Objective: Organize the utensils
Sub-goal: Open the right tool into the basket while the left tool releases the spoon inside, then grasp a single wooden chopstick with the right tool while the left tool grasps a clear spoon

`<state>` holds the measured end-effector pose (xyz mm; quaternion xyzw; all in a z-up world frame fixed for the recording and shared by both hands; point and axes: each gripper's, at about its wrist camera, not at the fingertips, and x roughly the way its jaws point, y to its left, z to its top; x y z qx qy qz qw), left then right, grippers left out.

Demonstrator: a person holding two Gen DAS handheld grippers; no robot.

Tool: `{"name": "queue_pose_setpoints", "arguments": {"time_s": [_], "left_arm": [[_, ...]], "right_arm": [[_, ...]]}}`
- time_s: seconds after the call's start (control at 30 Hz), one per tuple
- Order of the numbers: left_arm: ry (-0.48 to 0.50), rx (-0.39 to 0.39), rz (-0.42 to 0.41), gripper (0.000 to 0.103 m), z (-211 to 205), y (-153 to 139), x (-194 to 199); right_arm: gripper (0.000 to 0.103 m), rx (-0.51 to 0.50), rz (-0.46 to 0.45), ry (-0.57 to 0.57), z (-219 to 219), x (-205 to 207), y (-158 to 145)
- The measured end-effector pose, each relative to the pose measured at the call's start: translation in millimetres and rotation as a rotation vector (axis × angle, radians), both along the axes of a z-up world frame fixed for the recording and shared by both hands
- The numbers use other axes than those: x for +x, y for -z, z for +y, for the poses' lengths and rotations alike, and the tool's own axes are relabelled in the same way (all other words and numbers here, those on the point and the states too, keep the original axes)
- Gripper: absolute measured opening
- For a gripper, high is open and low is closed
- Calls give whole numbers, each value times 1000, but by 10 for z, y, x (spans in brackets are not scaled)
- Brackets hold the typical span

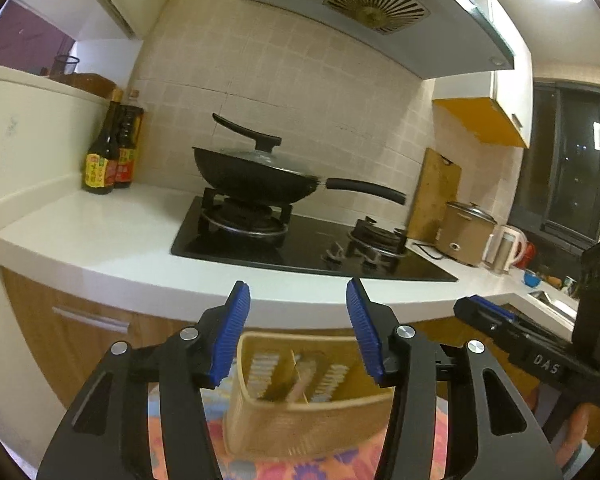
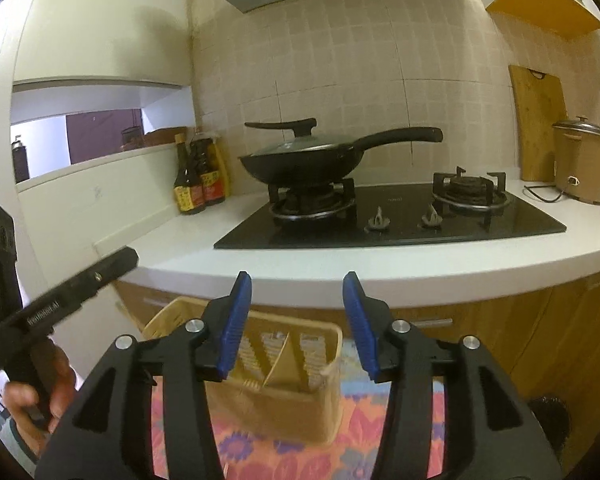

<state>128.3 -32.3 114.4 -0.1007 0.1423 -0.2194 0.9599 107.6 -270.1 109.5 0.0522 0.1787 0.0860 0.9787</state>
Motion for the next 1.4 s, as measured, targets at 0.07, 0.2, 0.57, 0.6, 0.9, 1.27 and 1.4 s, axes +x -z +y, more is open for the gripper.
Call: {"name": "queue_pose_setpoints", "arguments": {"time_s": [0.07,0.2,0.57,0.6,0.9,1.27,1.4], "left_arm": [[10,-9,2,51,47,-45,-153],[28,-21,-6,53,96,-128,-437],[87,54,34,57,78,-102,-1135],[99,68,63,59,75,-47,-1184],[133,189,318,53,89,662,-1378],[340,288,659,38,-151,1557,-1359],[316,357,661,37,-272,1624,-1383]], "right_arm": [[44,2,19,-10,4,-115,-26],[44,-9,70,-20,46,-379,-90],[44,-88,265,-34,280,-871,35],[44,-95,293,-31,295,-914,96],[42,-61,552,-63,209,-1198,877],[23,-63,735,-94,380,-1361,1496],[19,-45,764,-84,373,-1332,1575]]}}
